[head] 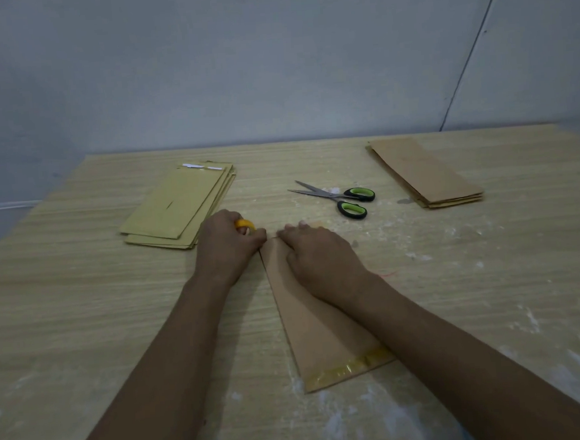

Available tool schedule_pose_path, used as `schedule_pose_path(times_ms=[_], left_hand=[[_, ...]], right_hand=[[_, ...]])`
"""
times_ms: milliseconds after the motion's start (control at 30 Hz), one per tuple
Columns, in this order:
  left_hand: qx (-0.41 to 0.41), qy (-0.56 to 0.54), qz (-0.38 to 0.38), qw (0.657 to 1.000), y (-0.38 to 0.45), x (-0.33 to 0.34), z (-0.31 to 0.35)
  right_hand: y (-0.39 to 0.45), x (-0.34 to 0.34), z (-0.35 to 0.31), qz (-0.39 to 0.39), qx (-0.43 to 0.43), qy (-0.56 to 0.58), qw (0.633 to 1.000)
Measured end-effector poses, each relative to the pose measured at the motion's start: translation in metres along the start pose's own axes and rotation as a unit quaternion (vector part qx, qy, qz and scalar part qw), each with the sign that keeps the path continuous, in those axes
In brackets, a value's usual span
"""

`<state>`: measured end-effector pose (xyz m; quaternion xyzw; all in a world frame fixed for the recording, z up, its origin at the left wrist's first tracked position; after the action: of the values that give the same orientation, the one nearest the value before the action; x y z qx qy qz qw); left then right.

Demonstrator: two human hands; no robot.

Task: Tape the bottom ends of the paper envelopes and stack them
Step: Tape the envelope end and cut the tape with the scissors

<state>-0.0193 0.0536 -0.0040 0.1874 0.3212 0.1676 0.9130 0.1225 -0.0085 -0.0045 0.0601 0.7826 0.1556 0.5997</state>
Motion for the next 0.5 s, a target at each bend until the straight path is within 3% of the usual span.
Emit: schedule_pose_path(times_ms=[500], left_hand=[[0.028, 0.046, 0.012, 0.998, -0.004, -0.006, -0.007]], right_hand=[[0.005, 0.01, -0.006, -0.043, -0.028, -0.075, 0.996]])
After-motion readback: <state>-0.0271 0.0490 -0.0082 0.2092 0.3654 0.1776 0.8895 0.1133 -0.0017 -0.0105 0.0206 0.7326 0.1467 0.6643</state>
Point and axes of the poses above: each hand's wrist, its own y-axis towards the middle knuckle, its own x-axis out of the palm, z = x × y, the point moved 5 cm from there along y, towards the middle knuckle, and after that the axes turned 14 degrees about z, right-handed, at the moved point
